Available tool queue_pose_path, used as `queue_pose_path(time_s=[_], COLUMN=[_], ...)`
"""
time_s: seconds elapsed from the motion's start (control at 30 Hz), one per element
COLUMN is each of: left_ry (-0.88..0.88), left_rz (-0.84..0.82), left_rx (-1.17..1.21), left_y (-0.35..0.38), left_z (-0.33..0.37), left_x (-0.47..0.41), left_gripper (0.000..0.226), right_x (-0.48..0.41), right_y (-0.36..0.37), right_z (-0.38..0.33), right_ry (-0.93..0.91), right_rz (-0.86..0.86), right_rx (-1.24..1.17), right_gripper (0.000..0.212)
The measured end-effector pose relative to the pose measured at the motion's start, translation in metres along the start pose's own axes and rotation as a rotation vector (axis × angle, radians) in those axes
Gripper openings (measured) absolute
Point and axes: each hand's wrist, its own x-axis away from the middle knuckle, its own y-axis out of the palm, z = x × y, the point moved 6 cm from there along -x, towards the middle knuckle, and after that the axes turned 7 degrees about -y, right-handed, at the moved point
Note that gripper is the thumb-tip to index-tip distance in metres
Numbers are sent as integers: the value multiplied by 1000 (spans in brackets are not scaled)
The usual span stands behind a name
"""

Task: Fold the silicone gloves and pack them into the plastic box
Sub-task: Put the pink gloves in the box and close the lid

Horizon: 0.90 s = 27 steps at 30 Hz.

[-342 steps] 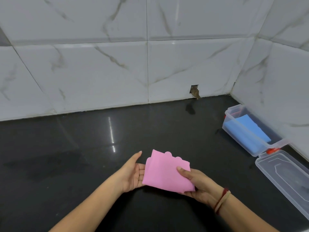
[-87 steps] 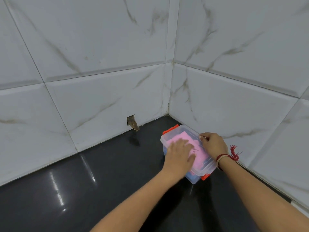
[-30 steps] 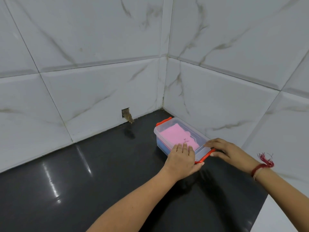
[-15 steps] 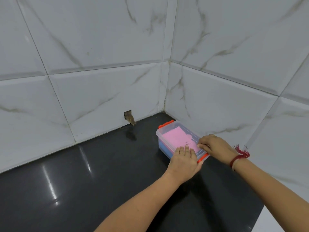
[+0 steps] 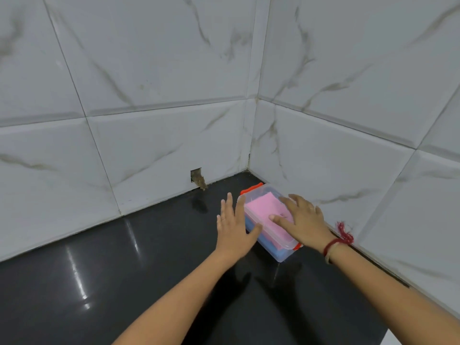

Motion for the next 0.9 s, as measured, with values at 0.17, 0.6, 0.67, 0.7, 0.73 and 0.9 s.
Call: queue_pose_path(time_s=[0.17,0.6,0.67,0.7,0.73,0.9], left_ry=[36,95,100,100,98,85], left_rz=[-303,-187,-189,-192,-197,-226], left_rx=[-20,132,149,162,176,200], left_y=[17,42,48,52,55,68], left_z=[-15,-3,4,8,11,19], left_x=[-7,-24,-30,-33,-36,-53], left_gripper=[80,53,52,52,51,52], right_x=[-1,-5,-7,-8,-10,-22], right_y=[34,37,34,33,31,28], right_z=[-6,12,23,28,33,48], right_ry=[-6,-50,-45,-41,-34,-4], right_rz=[-232,-206,-196,-190,-184,-166], right_rx=[167,233,235,235,234,223], right_gripper=[96,86,87,87,87,87])
